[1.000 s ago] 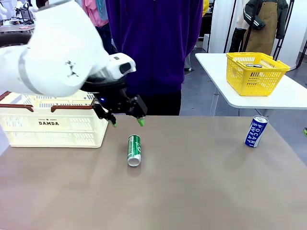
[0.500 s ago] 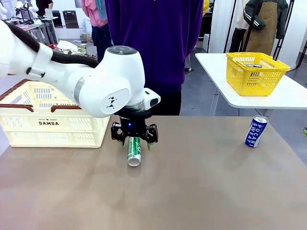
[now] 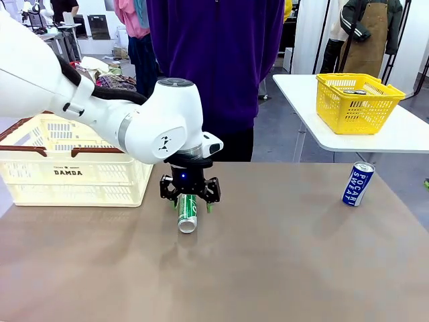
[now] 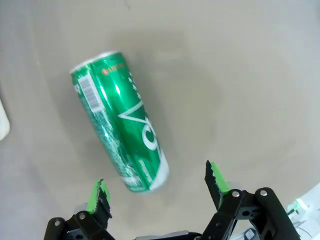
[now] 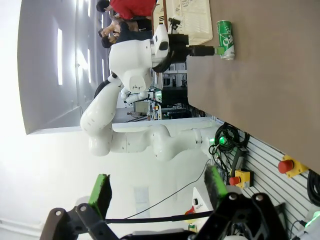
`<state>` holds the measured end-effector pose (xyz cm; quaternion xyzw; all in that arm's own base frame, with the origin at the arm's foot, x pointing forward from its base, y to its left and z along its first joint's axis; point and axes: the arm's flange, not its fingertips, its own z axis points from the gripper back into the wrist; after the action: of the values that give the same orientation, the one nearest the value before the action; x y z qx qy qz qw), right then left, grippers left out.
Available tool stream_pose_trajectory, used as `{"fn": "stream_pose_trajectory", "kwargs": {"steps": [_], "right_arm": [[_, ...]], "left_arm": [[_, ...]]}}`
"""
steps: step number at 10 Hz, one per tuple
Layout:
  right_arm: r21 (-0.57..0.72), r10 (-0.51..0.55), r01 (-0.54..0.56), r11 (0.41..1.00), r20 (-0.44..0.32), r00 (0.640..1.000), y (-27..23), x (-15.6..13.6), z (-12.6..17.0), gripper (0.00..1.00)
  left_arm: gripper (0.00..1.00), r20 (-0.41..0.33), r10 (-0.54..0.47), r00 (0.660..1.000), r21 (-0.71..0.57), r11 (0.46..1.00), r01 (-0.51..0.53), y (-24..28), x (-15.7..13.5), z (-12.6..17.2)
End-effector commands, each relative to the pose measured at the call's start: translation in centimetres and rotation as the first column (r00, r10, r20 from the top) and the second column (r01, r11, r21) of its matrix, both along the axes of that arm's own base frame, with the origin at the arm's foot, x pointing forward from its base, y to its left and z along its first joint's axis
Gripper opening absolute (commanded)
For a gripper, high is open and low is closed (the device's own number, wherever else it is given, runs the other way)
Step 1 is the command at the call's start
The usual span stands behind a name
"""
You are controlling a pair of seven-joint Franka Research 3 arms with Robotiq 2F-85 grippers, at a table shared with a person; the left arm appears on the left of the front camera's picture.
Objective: Place the drinks into the Shopping basket.
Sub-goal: Pick up one drink and place it into the Shopping basket.
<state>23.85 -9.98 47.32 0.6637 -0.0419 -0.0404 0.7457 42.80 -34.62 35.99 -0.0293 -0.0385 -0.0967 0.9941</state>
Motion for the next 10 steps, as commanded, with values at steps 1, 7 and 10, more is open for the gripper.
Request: {"fn": "stream_pose_trajectory", "kwargs": {"steps": [1,7,10], "right_arm": [[0.017,0.002,-0.002,1.0,0.018,1.0,-0.1,0.2,0.5,1.0],[0.017,0.002,-0.002,1.0,0.018,1.0,-0.1,0.2,0.5,1.0],[0.017,0.002,-0.002,1.0,0.018,1.0,-0.1,0.2,0.5,1.0]], "left_arm": [[1.0,-0.028,-0.004,1.0,-0.013,1.0,0.004,0.6,1.2,-0.6],[1.0,-0.074,0.018,0.997,-0.013,1.0,-0.019,0.9,3.0,-4.2],[1.0,-0.052,0.063,0.997,0.02,0.998,-0.062,0.7,3.3,-4.8]]}}
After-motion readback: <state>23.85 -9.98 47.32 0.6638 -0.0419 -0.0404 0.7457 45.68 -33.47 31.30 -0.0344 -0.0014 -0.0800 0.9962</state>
